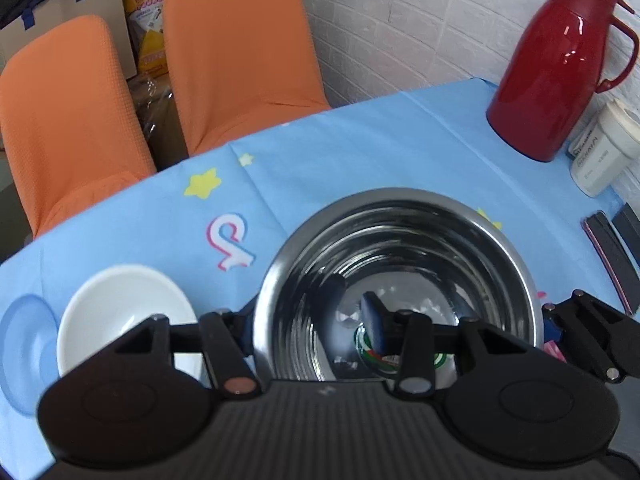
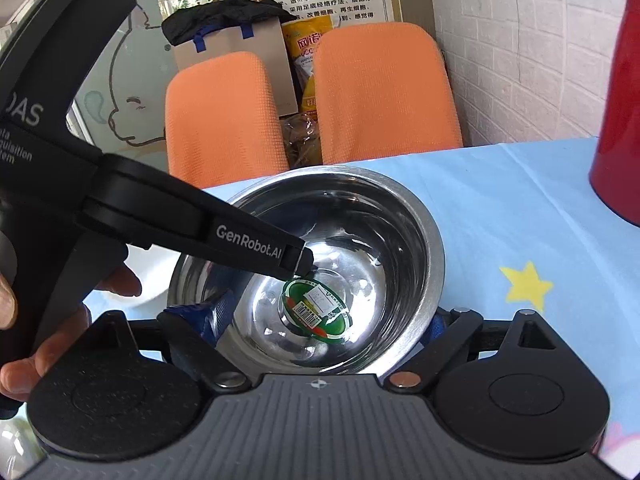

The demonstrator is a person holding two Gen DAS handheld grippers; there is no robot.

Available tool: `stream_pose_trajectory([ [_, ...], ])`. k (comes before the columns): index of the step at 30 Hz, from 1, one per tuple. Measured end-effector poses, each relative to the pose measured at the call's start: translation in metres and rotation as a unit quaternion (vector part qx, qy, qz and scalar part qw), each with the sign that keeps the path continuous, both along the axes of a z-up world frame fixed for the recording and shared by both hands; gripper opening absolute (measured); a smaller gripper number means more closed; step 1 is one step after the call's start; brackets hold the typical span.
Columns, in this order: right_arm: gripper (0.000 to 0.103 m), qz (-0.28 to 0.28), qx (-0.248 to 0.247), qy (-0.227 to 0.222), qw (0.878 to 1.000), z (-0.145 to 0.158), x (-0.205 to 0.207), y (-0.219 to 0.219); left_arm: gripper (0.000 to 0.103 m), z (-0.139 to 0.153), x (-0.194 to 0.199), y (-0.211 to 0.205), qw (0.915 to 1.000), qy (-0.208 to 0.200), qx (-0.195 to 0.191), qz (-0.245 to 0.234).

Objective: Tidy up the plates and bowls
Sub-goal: 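Grasp the rim of the steel bowl with the left gripper, then lift the steel bowl onto the floral plate and open the left gripper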

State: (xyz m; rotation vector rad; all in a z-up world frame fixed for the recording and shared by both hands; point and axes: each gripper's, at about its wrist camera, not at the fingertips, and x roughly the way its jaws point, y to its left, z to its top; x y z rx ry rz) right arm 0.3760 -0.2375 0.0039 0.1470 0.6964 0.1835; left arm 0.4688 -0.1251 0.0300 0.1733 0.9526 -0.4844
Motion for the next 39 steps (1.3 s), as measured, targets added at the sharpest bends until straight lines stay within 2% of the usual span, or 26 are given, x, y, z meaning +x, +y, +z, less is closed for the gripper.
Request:
stream_pose_trajectory([
  [4, 0.08, 0.003, 0.01, -0.001, 1.0, 0.001, -0.05, 0.008, 0.043, -0.003, -0.058, 0.012, 1.0, -0.003, 0.0, 0.002],
  [10, 0.08, 0.003, 0.03, 0.006, 1.0, -0.01, -0.116, 0.025, 0.044, -0.022, -0.136, 0.038, 0.9999, 0.013, -0.01, 0.001],
  [17, 0.08, 0.004, 0.037, 0.021, 0.999, -0.026, -0.167, 0.039, 0.044, -0.044, -0.188, 0.059, 0.9997, 0.021, -0.012, -0.003],
  [25, 0.08, 0.019, 0.039, 0.027, 0.999, -0.037, -0.174, 0.047, 0.045, -0.056, -0.19, 0.07, 0.9993, 0.026, -0.022, 0.018],
  [29, 0.08, 0.02, 0.03, 0.032, 0.999, -0.041, -0.173, 0.046, 0.046, -0.058, -0.187, 0.061, 0.9998, 0.014, -0.012, 0.011],
  [31, 0.08, 0.023, 0.028, 0.033, 0.999, -0.044, -0.174, 0.044, 0.05, -0.059, -0.187, 0.057, 0.9999, 0.009, -0.01, 0.004],
  [33, 0.079, 0.027, 0.042, 0.037, 0.998, -0.045, -0.174, 0.039, 0.059, -0.058, -0.185, 0.059, 0.9998, 0.01, -0.017, 0.001],
  [34, 0.079, 0.027, 0.051, 0.038, 0.998, -0.044, -0.175, 0.035, 0.059, -0.056, -0.185, 0.062, 0.9997, 0.006, -0.022, 0.004],
  [37, 0.079, 0.021, 0.063, 0.022, 0.998, -0.032, -0.186, 0.022, 0.065, -0.037, -0.19, 0.078, 0.9992, -0.023, -0.026, 0.019],
  [39, 0.079, 0.009, 0.056, 0.002, 0.998, -0.021, -0.196, 0.012, 0.074, -0.023, -0.196, 0.096, 0.9979, -0.048, -0.03, 0.03],
])
